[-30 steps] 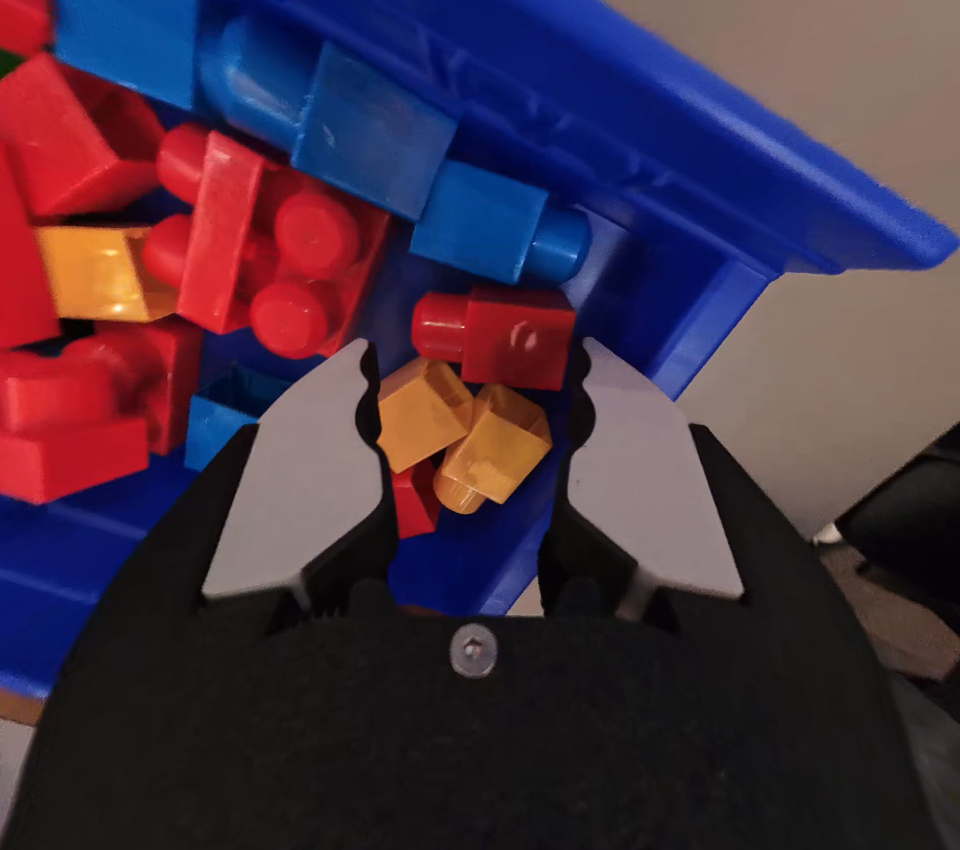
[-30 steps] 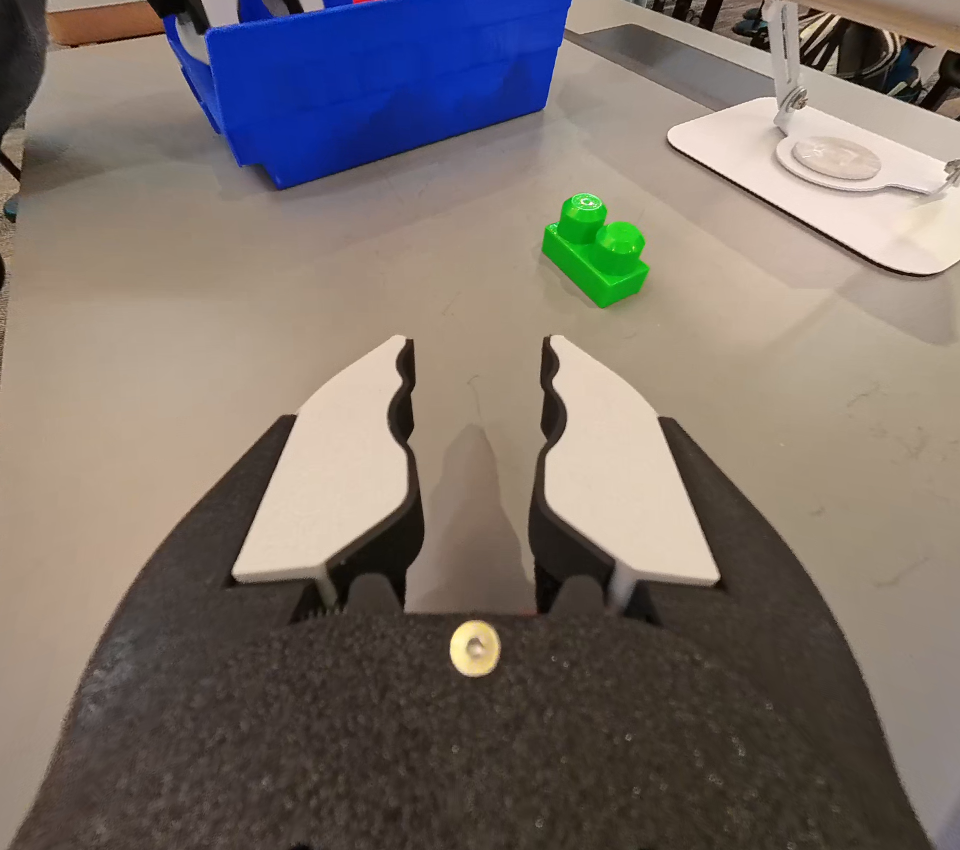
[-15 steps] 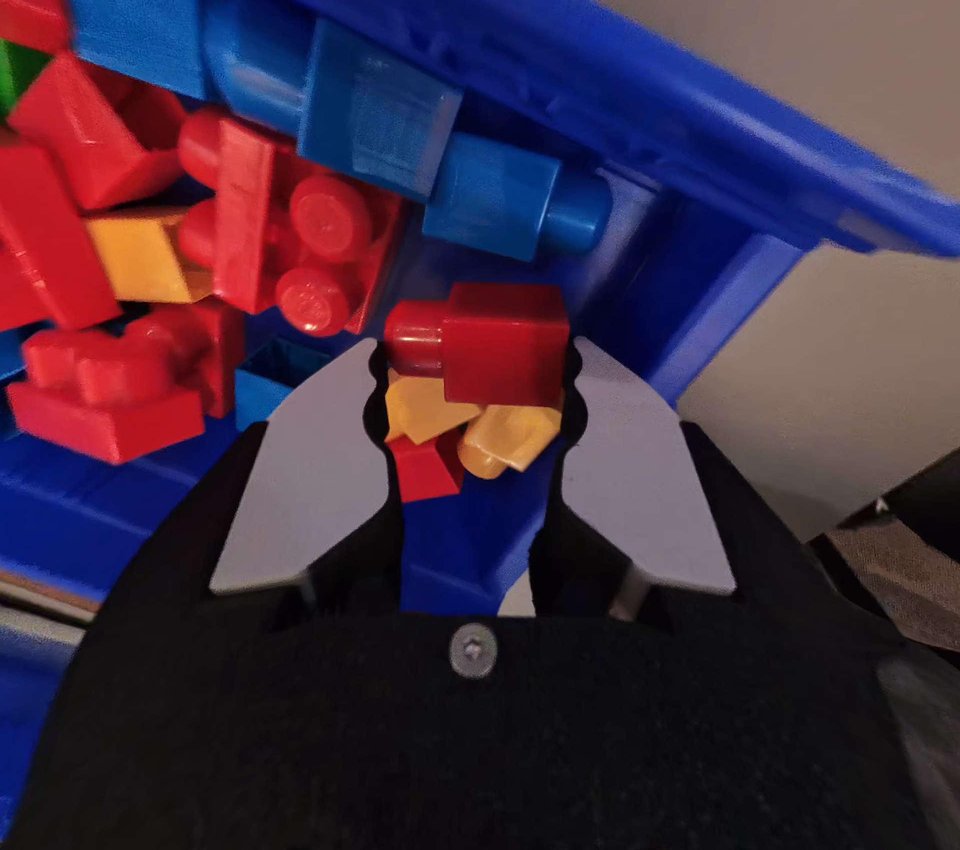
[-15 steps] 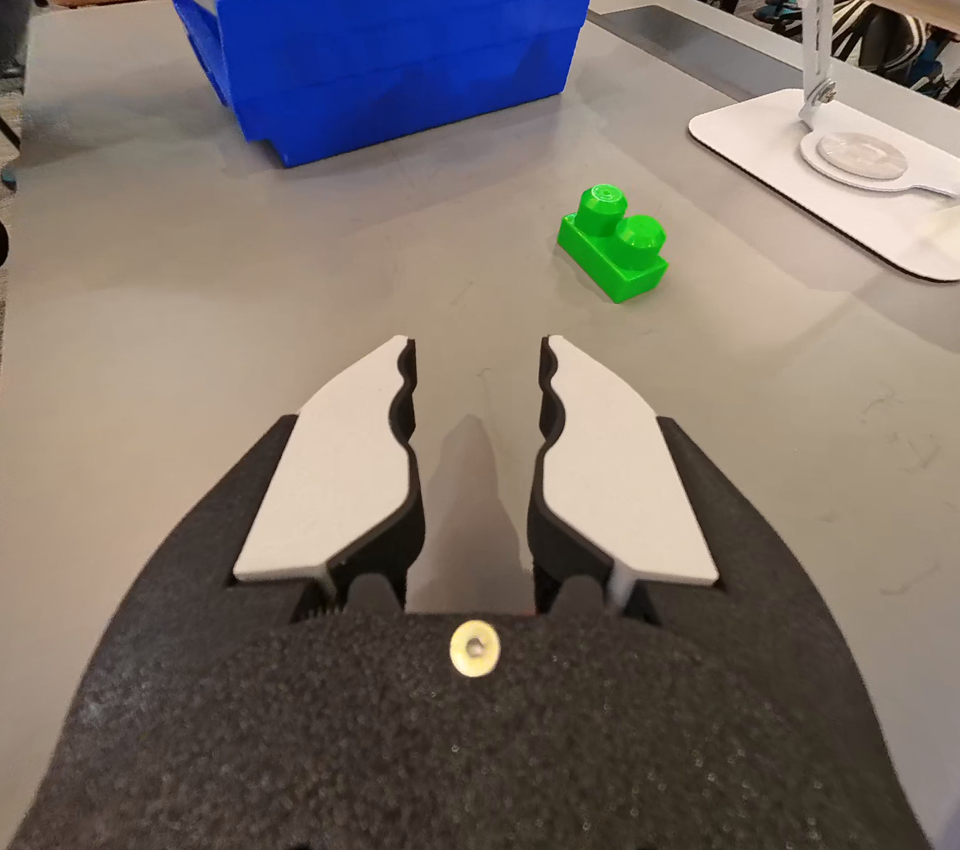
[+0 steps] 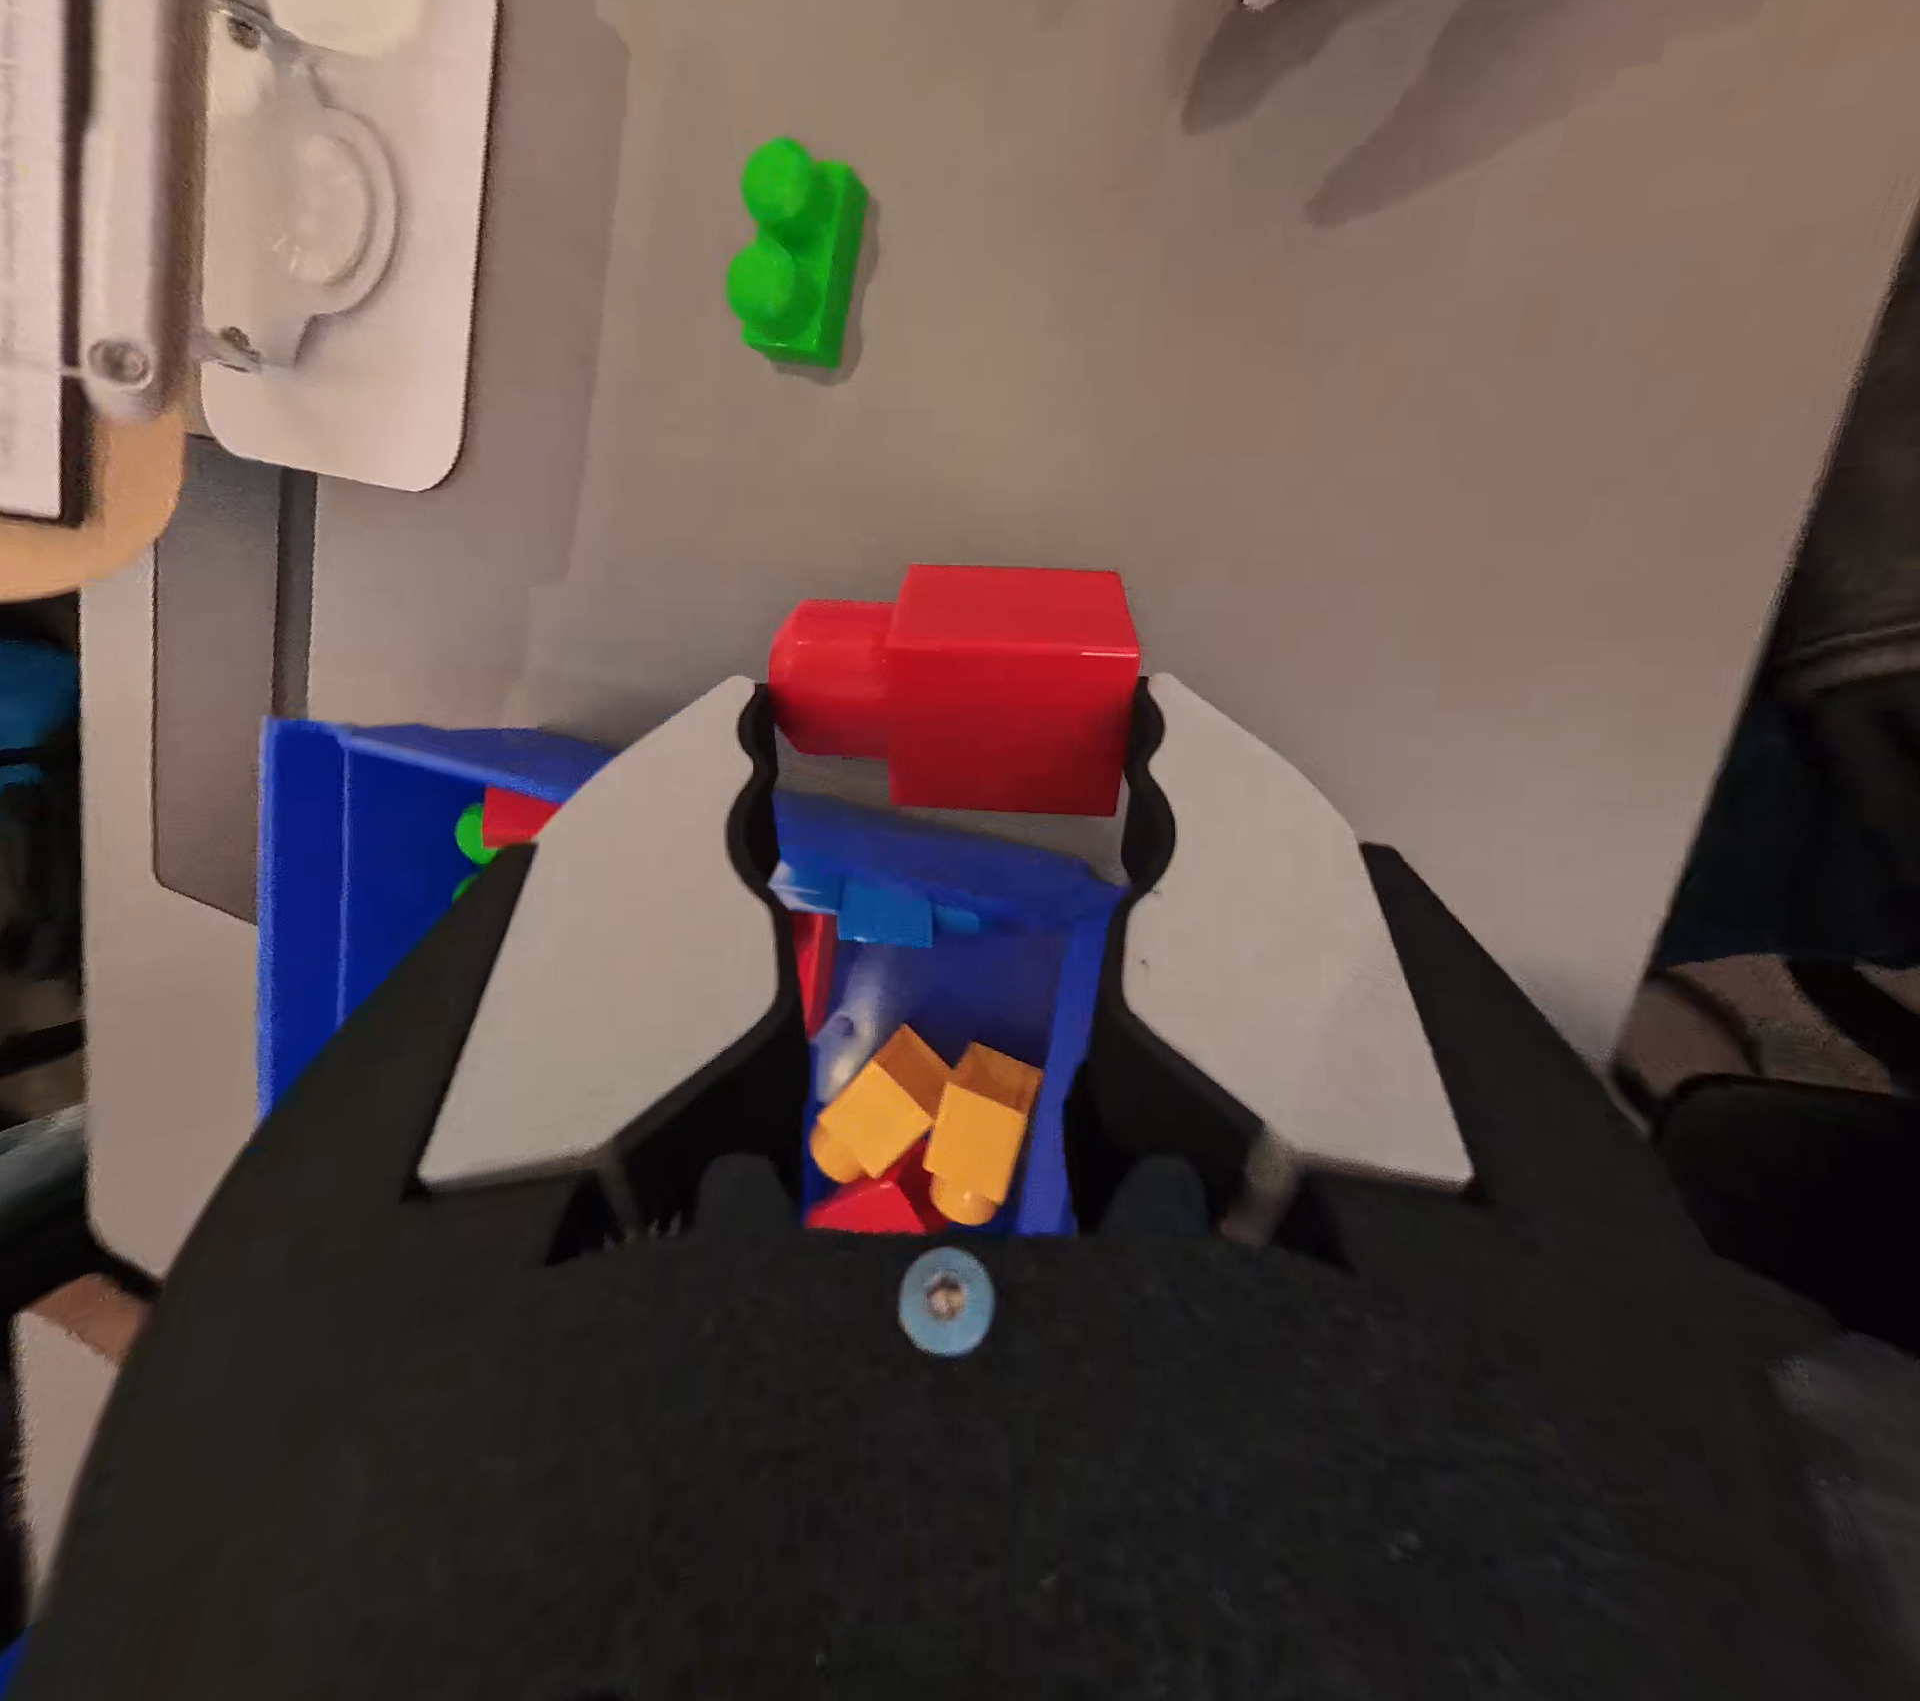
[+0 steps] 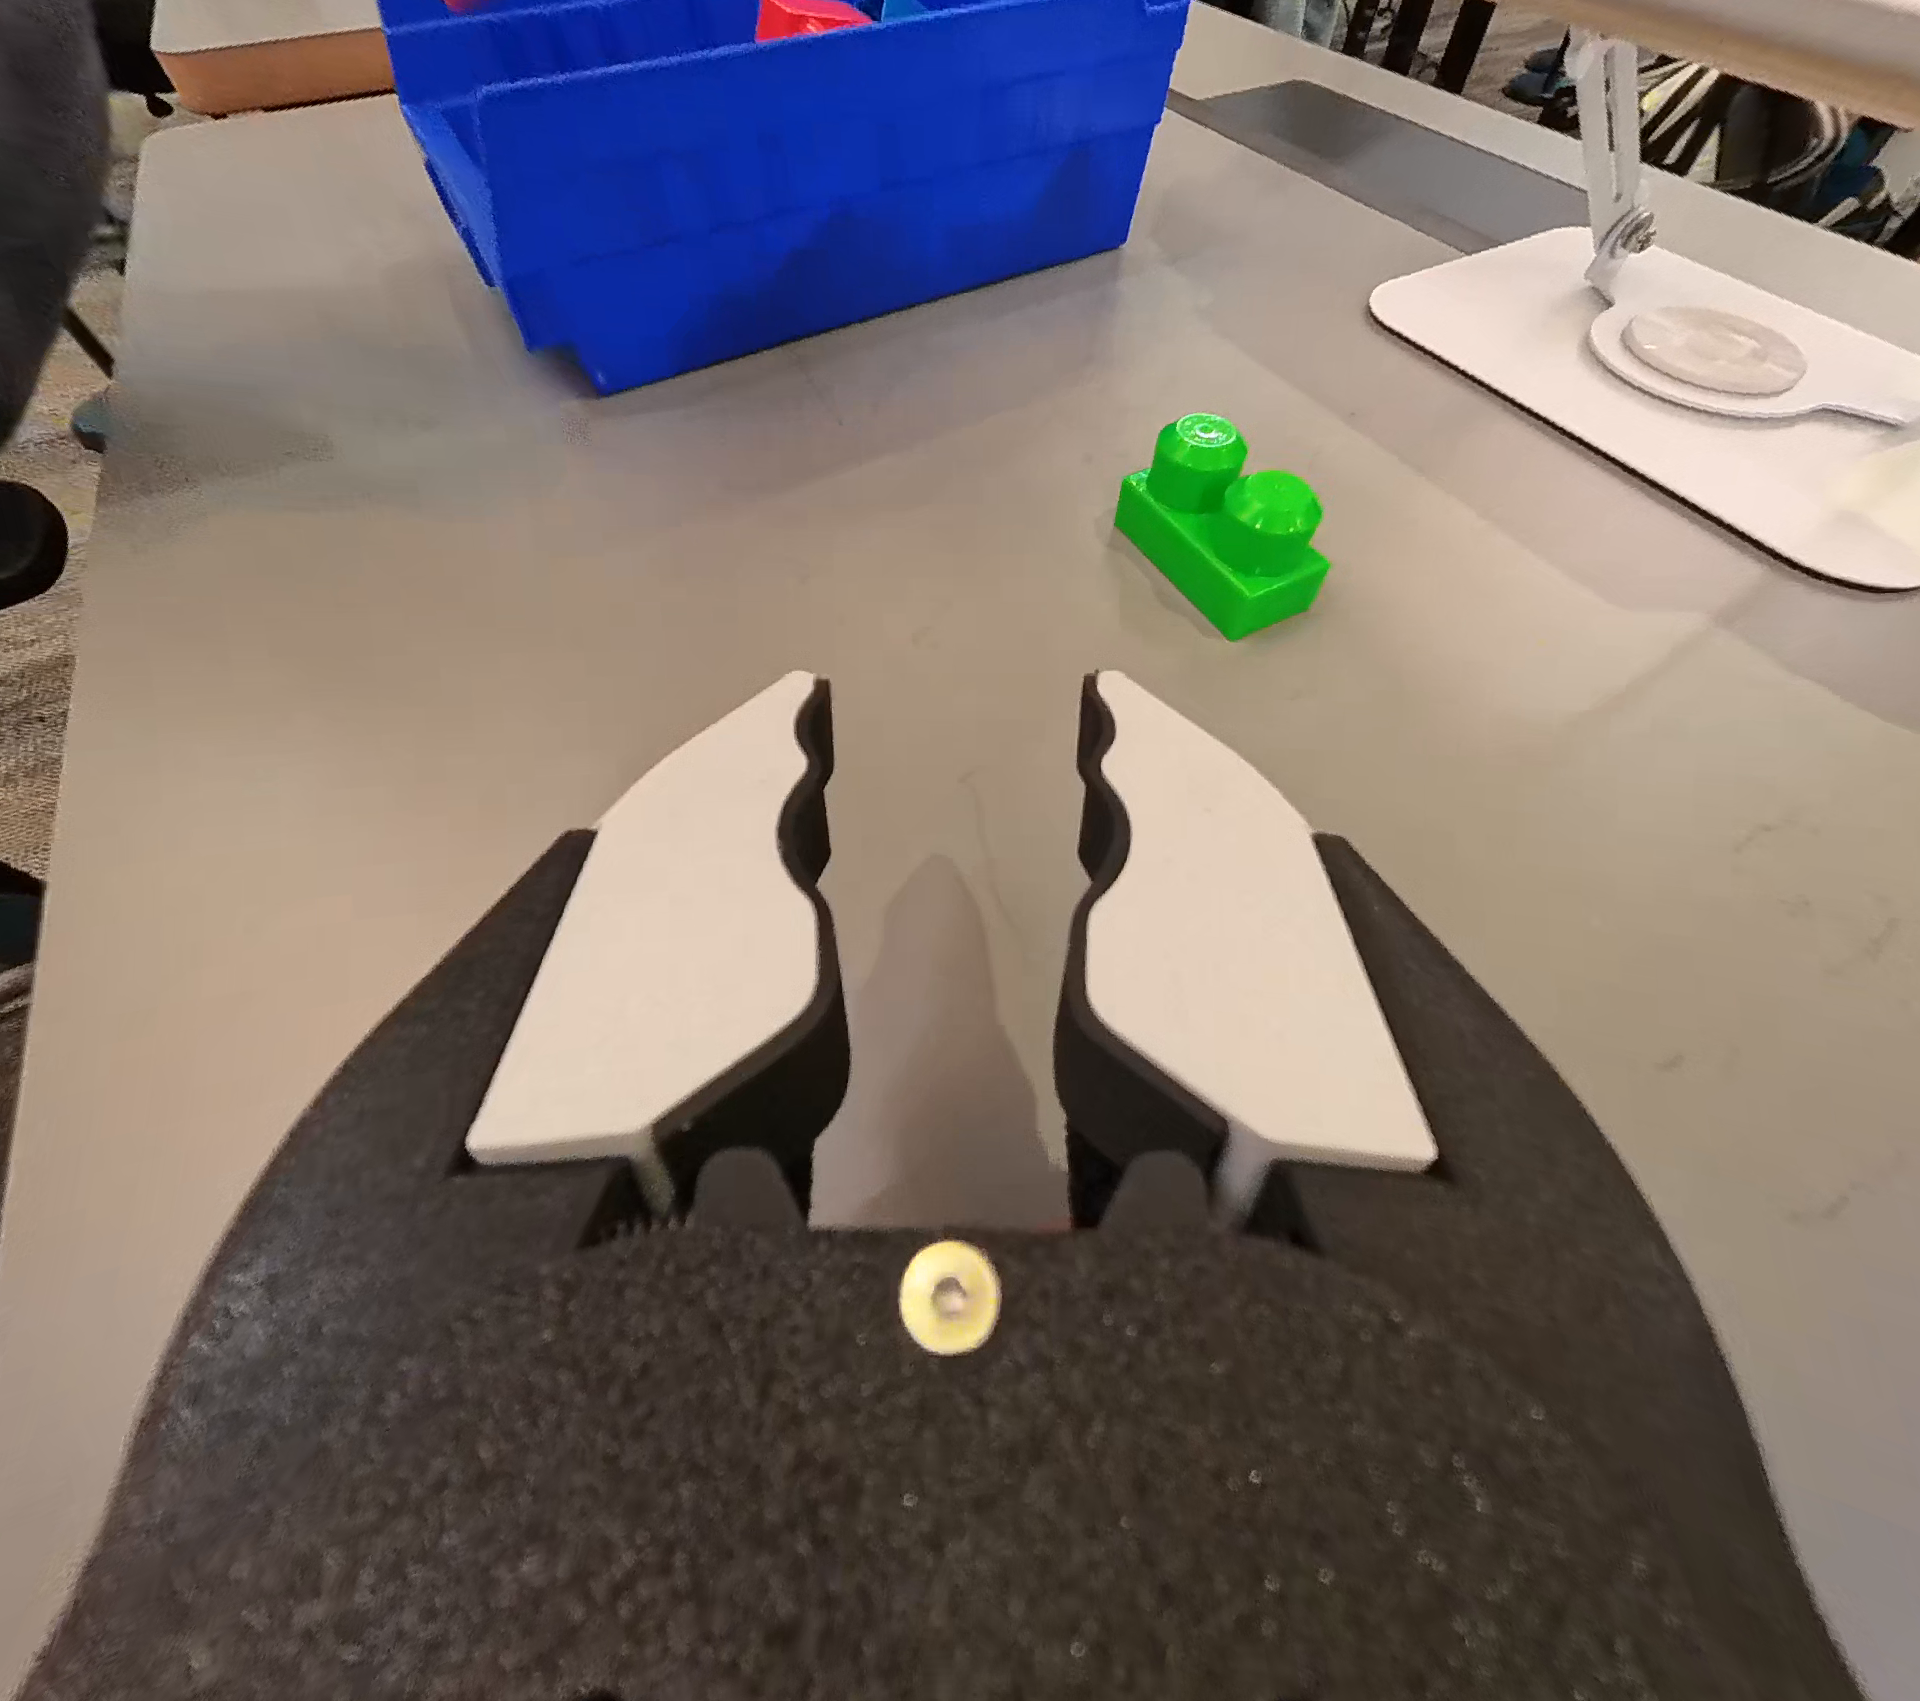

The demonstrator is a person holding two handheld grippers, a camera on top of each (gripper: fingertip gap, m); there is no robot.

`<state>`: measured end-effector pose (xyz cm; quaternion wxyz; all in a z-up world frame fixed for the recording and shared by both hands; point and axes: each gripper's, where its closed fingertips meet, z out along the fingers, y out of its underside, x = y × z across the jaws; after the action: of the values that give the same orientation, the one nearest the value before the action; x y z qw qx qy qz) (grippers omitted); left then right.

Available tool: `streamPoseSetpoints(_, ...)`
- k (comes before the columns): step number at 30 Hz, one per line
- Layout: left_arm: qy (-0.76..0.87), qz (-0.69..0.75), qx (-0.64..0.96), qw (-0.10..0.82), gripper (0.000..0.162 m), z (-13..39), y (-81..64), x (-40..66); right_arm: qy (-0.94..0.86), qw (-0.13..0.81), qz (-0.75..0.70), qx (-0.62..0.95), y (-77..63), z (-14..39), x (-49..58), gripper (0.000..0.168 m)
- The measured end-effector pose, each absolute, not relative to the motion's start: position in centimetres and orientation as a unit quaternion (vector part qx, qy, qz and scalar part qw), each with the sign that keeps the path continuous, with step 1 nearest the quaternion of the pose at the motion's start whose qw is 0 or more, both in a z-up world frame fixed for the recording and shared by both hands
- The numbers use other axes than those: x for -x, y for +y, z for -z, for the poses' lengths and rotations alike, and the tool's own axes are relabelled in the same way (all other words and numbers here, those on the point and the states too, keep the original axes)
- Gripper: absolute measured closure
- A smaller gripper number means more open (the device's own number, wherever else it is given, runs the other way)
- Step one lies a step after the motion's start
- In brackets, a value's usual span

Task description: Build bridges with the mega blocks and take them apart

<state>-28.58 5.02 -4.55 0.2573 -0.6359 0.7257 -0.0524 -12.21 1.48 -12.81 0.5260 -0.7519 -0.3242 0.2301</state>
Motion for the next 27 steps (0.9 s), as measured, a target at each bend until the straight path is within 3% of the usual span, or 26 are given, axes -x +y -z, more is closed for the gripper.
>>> streamPoseSetpoints(9,0.778,-0.020,0.618,0.114,0.098,13.7,7.6,23.0,-0.338,0.533,-0.229,0.741,0.8,12.5,12.5,0.123)
streamPoseSetpoints(16,0.796,-0.055,0.600,0.050,0.098,17.8,8.1,22.2,-0.336,0.529,-0.234,0.743,0.9,12.5,12.4,0.123)
streamPoseSetpoints(22,0.801,-0.054,0.592,0.065,0.098,18.5,8.0,21.6,-0.336,0.527,-0.236,0.744,0.8,12.4,12.3,0.123)
streamPoseSetpoints(27,0.781,0.005,0.606,0.152,0.094,13.9,6.7,21.1,-0.333,0.522,-0.239,0.748,0.9,12.7,12.3,0.123)
